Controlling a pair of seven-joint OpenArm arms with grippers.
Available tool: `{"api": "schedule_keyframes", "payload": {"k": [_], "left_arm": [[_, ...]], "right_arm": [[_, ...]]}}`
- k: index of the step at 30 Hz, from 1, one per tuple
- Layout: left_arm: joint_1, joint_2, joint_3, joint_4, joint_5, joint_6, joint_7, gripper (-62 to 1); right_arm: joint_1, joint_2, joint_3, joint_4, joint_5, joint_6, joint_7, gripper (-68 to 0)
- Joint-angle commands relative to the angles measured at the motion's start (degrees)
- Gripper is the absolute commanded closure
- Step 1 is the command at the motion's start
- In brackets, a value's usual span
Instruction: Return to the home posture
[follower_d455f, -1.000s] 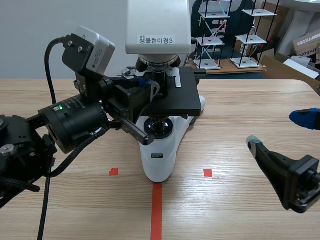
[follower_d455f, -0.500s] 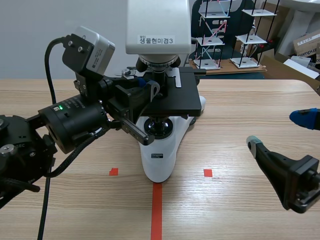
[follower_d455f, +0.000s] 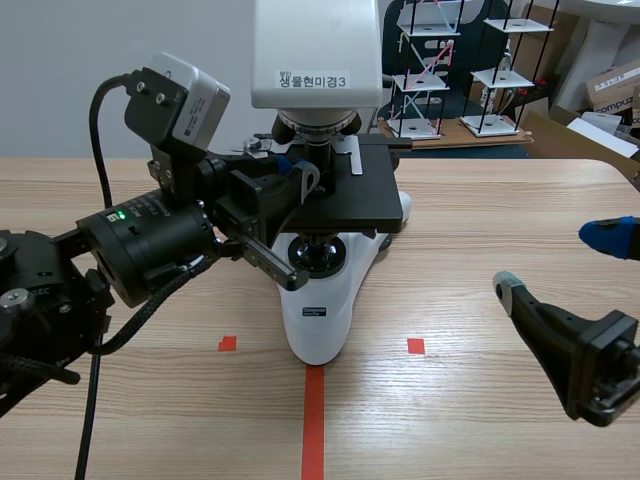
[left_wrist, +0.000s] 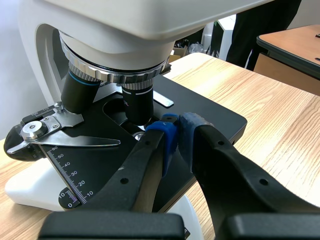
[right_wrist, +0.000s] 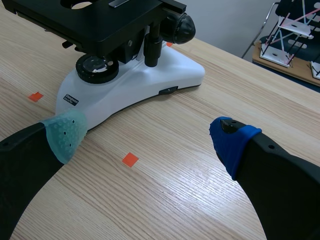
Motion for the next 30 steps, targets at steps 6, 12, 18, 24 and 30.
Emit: {"api": "schedule_keyframes", "payload": {"k": [6, 12, 18, 24, 30], "left_arm": [[2.7, -2.5, -1.1, 1.4, -1.2, 0.1, -5.0, -1.7], [11.1, -4.0, -8.1, 2.4, -1.2, -3.3, -9.1, -1.7], [23.7, -5.1, -16.8, 6.3, 1.2, -5.6, -16.8, -23.1], [35.3, -5.1, -23.7, 11.4, 6.7, -5.7, -24.6, -44.3], [41.9, -5.1, -27.4, 14.8, 6.7, -5.7, -27.4, -58.0]], "right_arm": [[0.5, 0.1, 0.1, 0.7, 0.5, 0.0, 0.9, -53.6], [0.5, 0.1, 0.1, 0.7, 0.5, 0.0, 0.9, -53.6], [0.5, 0.1, 0.1, 0.7, 0.5, 0.0, 0.9, -53.6], [0.5, 0.1, 0.1, 0.7, 0.5, 0.0, 0.9, -53.6], [0.5, 0.1, 0.1, 0.7, 0.5, 0.0, 0.9, -53.6]]}}
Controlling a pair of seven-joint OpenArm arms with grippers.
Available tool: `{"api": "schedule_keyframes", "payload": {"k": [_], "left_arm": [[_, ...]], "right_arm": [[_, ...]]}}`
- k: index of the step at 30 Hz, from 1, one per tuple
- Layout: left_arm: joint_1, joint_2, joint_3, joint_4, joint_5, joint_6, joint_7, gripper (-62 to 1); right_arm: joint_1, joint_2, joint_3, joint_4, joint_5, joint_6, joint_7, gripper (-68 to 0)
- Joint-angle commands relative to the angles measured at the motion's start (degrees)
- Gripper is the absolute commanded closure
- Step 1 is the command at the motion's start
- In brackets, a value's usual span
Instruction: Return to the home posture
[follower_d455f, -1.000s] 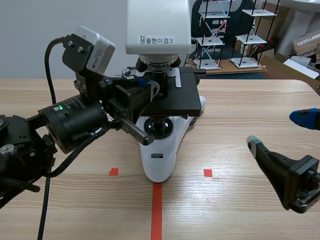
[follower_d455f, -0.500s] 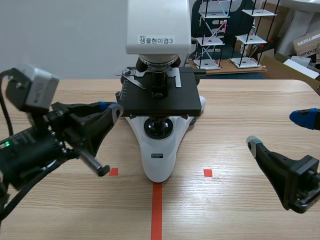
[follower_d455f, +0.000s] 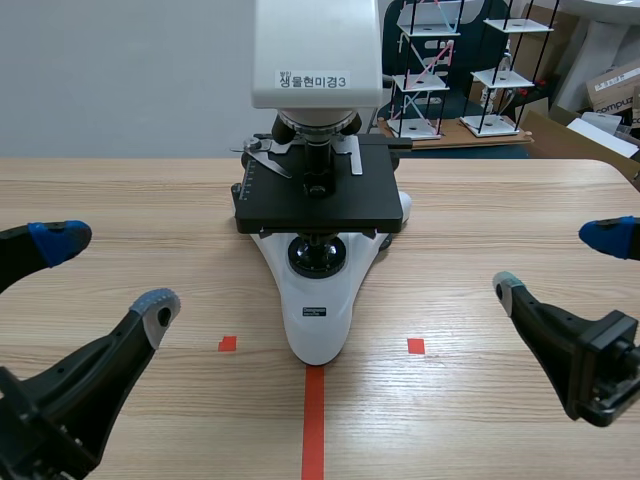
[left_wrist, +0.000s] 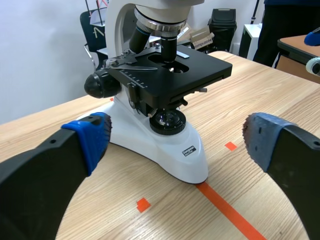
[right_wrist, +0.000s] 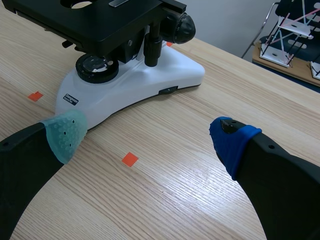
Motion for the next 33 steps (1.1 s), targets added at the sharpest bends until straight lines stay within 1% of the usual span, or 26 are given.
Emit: {"api": "schedule_keyframes", "payload": {"k": [1, 2, 6, 9, 33], "left_arm": [[0.4, 0.0, -0.4, 1.1, -0.6, -0.1, -0.6, -60.5], [1.2, 0.0, -0.6, 1.4, -0.7, -0.1, -0.6, -62.3], [4.6, 0.0, -1.0, 2.8, -0.6, 0.0, -0.5, -62.3], [6.6, 0.0, -1.0, 3.6, -0.6, 1.4, -0.6, -62.3], [6.6, 0.0, -1.2, 3.8, -0.8, 2.0, -0.6, -62.3]], "right_arm": [[0.5, 0.1, 0.1, 0.7, 0.6, 0.0, 0.9, -53.6], [0.5, 0.1, 0.1, 0.7, 0.6, 0.0, 0.9, -53.6], [0.5, 0.1, 0.1, 0.7, 0.6, 0.0, 0.9, -53.6], [0.5, 0.1, 0.1, 0.7, 0.6, 0.0, 0.9, -53.6], [0.5, 0.1, 0.1, 0.7, 0.6, 0.0, 0.9, -53.6]]}}
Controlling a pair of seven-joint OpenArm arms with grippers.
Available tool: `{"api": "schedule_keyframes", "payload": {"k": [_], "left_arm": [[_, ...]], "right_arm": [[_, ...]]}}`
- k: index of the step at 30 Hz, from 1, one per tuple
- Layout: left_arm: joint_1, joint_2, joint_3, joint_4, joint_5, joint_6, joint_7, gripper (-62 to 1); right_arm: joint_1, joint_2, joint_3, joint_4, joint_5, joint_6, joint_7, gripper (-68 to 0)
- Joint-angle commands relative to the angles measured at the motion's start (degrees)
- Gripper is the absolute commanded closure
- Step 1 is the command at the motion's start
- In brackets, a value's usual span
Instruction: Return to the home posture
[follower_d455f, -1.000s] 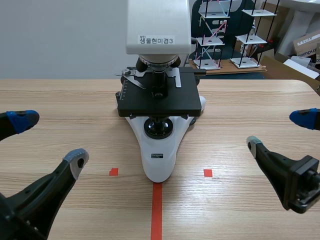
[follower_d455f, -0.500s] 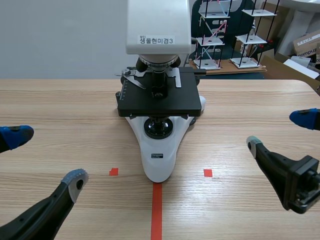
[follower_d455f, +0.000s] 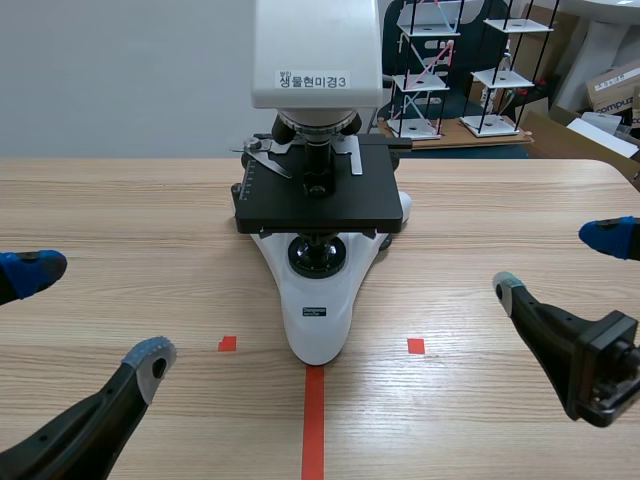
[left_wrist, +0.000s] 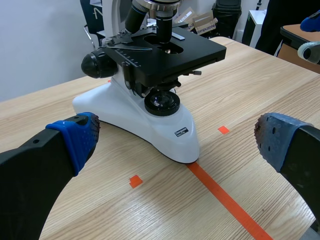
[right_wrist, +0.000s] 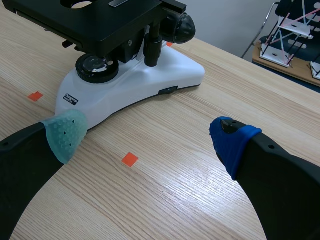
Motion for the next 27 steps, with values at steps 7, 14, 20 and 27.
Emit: {"api": "schedule_keyframes", "payload": {"k": [7, 14, 20, 27], "left_arm": [[-0.8, 0.0, -0.2, 1.0, -0.8, 0.9, -0.9, -62.3], [-0.8, 0.0, -0.2, 1.0, -0.8, 0.9, -1.0, -62.3], [-0.8, 0.0, -0.2, 1.0, -0.8, 0.9, -1.0, -62.3], [-0.8, 0.0, -0.2, 1.0, -0.8, 0.9, -1.0, -62.3]], "right_arm": [[0.5, 0.1, 0.1, 0.7, 0.6, 0.0, 0.9, -53.6], [0.5, 0.1, 0.1, 0.7, 0.6, 0.0, 0.9, -53.6], [0.5, 0.1, 0.1, 0.7, 0.6, 0.0, 0.9, -53.6], [0.5, 0.1, 0.1, 0.7, 0.6, 0.0, 0.9, -53.6]]}}
